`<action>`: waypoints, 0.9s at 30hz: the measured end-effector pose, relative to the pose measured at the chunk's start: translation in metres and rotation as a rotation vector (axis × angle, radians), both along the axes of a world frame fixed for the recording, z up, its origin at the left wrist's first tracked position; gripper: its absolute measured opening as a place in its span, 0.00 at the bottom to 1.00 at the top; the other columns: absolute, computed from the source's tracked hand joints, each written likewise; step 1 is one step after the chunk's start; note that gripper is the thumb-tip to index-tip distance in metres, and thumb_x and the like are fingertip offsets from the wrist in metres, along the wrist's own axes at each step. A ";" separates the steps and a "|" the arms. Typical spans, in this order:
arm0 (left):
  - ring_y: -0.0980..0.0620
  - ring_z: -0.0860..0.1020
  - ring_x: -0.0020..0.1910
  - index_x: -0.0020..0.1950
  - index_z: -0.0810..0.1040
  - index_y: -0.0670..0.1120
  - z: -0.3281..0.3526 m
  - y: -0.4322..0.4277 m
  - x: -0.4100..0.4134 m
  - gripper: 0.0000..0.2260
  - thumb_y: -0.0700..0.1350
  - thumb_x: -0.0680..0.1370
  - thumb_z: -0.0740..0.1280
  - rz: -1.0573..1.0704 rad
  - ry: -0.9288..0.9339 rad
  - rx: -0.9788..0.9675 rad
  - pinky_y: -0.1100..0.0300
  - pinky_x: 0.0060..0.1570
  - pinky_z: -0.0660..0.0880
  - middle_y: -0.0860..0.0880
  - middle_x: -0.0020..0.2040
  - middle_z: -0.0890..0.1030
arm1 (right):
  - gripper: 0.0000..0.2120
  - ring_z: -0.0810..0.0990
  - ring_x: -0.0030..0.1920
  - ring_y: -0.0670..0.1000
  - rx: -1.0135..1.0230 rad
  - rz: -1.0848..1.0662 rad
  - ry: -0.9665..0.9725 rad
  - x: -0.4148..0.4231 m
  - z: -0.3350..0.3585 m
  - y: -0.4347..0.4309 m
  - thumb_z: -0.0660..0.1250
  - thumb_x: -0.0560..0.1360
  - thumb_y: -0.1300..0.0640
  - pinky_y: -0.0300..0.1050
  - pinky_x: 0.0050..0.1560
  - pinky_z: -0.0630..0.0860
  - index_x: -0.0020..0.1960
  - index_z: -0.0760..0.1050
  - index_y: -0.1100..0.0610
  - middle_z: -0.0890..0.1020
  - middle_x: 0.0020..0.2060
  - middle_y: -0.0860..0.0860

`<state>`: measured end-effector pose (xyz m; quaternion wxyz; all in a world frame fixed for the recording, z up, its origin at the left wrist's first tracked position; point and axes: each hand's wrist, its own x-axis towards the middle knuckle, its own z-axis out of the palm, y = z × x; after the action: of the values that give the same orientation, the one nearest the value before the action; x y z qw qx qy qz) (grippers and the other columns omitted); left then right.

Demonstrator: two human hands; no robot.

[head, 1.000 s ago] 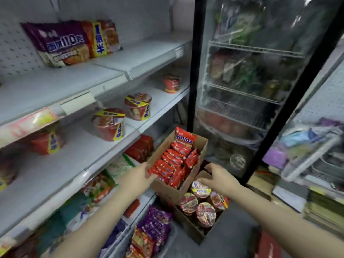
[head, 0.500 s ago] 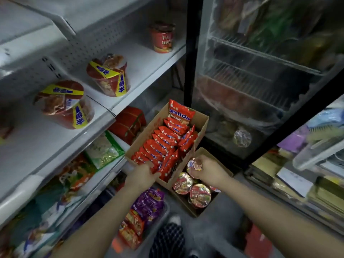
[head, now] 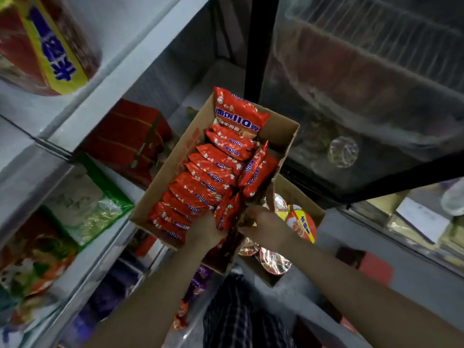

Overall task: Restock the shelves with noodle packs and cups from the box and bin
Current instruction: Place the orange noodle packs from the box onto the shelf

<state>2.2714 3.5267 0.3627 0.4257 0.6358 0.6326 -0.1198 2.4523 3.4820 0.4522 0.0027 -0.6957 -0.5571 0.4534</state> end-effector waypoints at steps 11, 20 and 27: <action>0.44 0.74 0.64 0.67 0.64 0.47 -0.015 0.000 0.035 0.37 0.62 0.67 0.75 -0.127 0.410 0.102 0.49 0.63 0.68 0.46 0.62 0.78 | 0.18 0.79 0.57 0.51 0.027 -0.078 0.052 0.012 -0.010 -0.002 0.67 0.78 0.52 0.45 0.56 0.75 0.65 0.73 0.56 0.79 0.58 0.51; 0.50 0.82 0.41 0.45 0.78 0.49 0.075 0.010 0.000 0.22 0.64 0.61 0.74 -0.009 0.224 0.111 0.57 0.44 0.80 0.51 0.41 0.82 | 0.20 0.78 0.55 0.50 0.062 -0.079 0.078 0.021 0.029 -0.022 0.68 0.78 0.52 0.37 0.48 0.68 0.67 0.72 0.57 0.78 0.60 0.51; 0.57 0.83 0.41 0.48 0.80 0.54 0.239 0.014 -0.055 0.22 0.60 0.59 0.79 -0.042 -0.023 0.075 0.57 0.50 0.81 0.58 0.44 0.85 | 0.24 0.77 0.55 0.48 0.197 0.010 0.201 0.021 0.122 -0.030 0.76 0.72 0.53 0.40 0.57 0.73 0.65 0.73 0.57 0.78 0.56 0.50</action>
<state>2.2166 3.5406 0.6020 0.4062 0.6659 0.6181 -0.0977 2.4734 3.4515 0.5742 0.1244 -0.6404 -0.5993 0.4640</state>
